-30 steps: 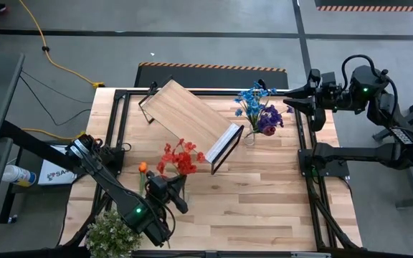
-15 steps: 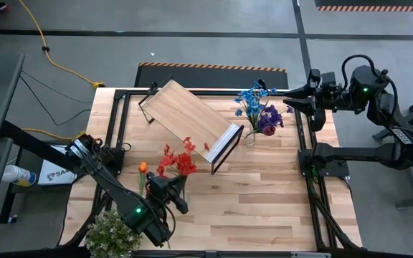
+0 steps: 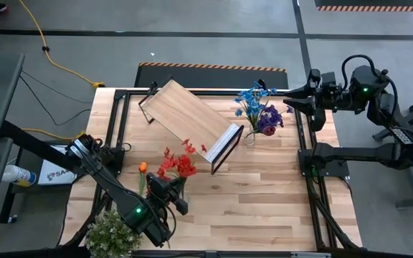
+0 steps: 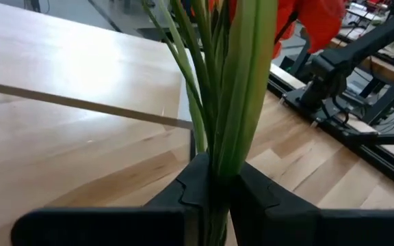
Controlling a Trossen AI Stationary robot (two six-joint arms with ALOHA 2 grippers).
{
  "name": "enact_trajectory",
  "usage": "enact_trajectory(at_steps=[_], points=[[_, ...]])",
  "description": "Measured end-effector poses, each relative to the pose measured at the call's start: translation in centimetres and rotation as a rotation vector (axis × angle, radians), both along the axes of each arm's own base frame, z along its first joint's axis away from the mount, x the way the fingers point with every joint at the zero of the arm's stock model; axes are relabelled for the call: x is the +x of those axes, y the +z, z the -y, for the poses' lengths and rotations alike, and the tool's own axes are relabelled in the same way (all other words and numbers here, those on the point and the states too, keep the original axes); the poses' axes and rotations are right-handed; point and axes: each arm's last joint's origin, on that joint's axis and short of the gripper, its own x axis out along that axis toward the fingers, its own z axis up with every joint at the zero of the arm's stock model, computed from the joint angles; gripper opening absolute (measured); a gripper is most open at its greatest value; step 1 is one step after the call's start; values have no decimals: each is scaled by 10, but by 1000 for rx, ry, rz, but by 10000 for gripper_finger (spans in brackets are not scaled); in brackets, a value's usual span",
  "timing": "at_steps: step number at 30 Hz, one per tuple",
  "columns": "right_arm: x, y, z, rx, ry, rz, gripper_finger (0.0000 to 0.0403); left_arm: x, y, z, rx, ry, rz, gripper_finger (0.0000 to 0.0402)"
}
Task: Pick and place flowers into a vace then onto a shelf
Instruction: Put the top red flowers into the bottom transparent vase
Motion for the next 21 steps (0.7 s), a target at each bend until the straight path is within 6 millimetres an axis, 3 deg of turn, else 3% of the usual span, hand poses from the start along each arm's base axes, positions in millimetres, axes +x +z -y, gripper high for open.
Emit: enact_trajectory(at_steps=[10,21], points=[[0,0,0,0,0,0,110,1,0,1,-11,1,7,121],[0,0,0,0,0,0,110,0,-1,1,-35,-7,-35,228]])
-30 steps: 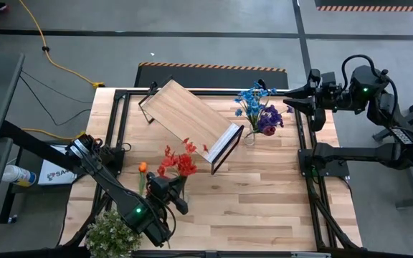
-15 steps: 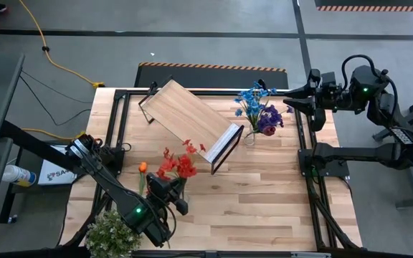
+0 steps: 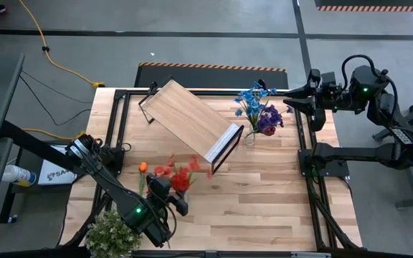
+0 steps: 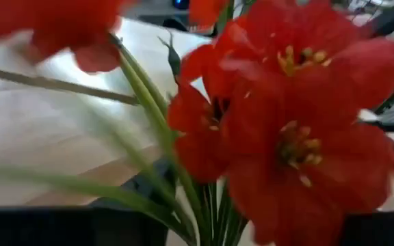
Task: Pick and place flowers into a vace then onto a shelf
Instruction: Put the top red flowers into the bottom transparent vase
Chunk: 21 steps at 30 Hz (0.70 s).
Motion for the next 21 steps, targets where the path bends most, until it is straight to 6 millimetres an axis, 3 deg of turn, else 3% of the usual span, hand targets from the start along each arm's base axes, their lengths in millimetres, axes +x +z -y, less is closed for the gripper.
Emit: enact_trajectory(at_steps=[9,21], points=[[0,0,0,-7,0,-1,110,-1,-1,1,-37,-5,-44,311],[0,0,0,-8,1,-1,110,-4,-1,1,-118,-21,-145,361]])
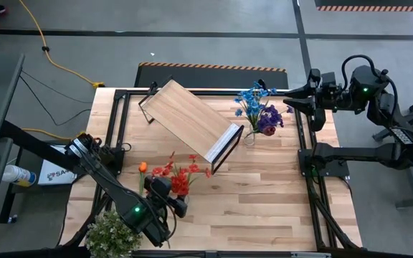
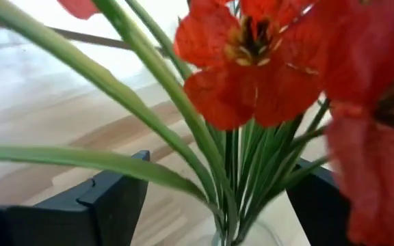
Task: Pick and place flowers into a vace then onto a shelf
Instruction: Put the top red flowers into the bottom transparent vase, then put the red flowers into the bottom transparent vase
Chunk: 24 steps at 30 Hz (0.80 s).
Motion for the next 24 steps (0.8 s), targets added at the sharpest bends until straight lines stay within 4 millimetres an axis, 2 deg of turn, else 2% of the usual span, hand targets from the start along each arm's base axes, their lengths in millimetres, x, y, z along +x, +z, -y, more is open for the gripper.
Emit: enact_trajectory(at_steps=[11,24], points=[[0,0,0,0,0,0,110,1,27,6,-111,-111,-148,369],[0,0,0,-18,1,-2,110,-1,40,10,-274,-171,-278,371]])
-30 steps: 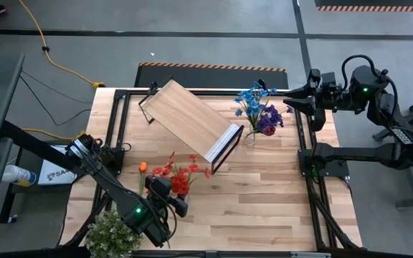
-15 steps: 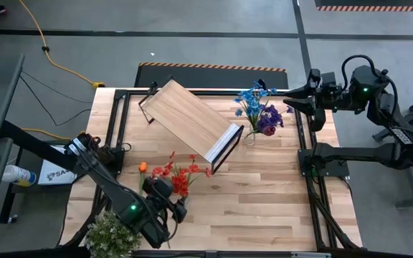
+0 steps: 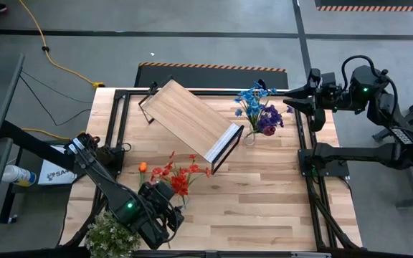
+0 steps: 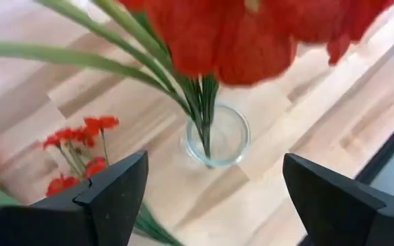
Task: Pick and place flowers into a vace then onto a shelf
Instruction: Put the red flowers into the bottom transparent vase
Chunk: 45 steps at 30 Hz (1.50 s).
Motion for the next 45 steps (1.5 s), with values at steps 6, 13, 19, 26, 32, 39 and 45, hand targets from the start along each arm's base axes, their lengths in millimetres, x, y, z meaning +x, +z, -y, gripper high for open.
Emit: enact_trajectory(at_steps=[6,13,19,26,32,39,45], points=[[0,0,0,0,0,0,110,-2,0,1,-90,15,-57,372],[0,0,0,0,0,0,110,-4,-1,3,-181,79,-88,372],[0,0,0,0,1,0,110,-3,-1,3,-205,85,-96,372],[0,0,0,0,0,0,110,-4,-2,4,-258,115,-125,372],[0,0,0,0,0,0,110,-6,-2,6,-358,203,-167,372],[0,0,0,9,-1,-1,110,-5,-5,7,-414,321,-154,372],[-1,-3,0,26,-1,-32,110,-5,-13,11,-457,398,-241,372]])
